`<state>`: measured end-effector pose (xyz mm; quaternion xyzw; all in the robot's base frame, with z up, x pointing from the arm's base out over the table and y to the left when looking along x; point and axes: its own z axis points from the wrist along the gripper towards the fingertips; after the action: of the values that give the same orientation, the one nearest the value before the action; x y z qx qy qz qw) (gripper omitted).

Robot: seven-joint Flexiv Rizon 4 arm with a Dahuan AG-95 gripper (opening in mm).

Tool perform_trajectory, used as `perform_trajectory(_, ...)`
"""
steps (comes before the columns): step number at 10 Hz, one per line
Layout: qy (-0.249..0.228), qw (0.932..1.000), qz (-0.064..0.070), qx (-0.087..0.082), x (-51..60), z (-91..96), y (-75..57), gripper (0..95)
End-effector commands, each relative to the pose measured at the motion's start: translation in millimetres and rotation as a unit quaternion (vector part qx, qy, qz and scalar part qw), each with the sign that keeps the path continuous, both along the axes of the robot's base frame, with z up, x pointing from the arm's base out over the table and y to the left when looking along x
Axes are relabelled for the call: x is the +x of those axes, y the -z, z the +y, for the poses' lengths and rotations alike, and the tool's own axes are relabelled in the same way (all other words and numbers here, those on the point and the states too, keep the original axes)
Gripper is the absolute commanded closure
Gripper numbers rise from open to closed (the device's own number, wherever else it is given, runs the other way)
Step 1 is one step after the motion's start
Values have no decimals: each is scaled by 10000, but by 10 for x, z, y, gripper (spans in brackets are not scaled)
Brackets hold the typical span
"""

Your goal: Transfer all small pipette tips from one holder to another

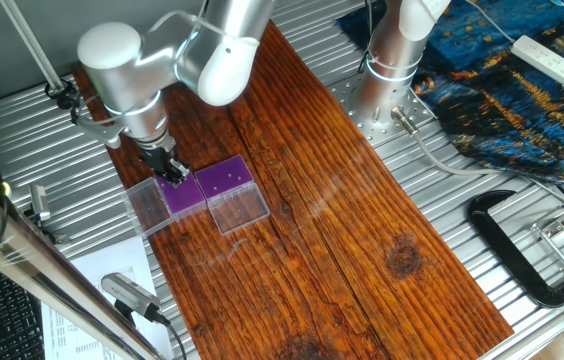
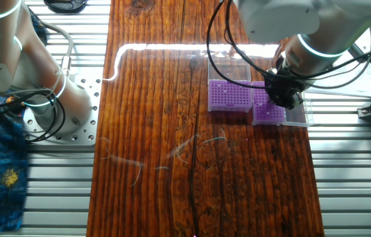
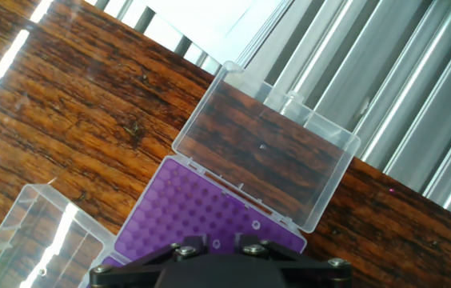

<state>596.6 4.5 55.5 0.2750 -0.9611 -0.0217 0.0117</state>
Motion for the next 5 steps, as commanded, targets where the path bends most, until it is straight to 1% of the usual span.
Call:
perform_trajectory(1,-28,10000,2,-1,-1,-2,-15,760)
perform_trajectory(5,-30,10000,0,-32,-4,16,-20,760)
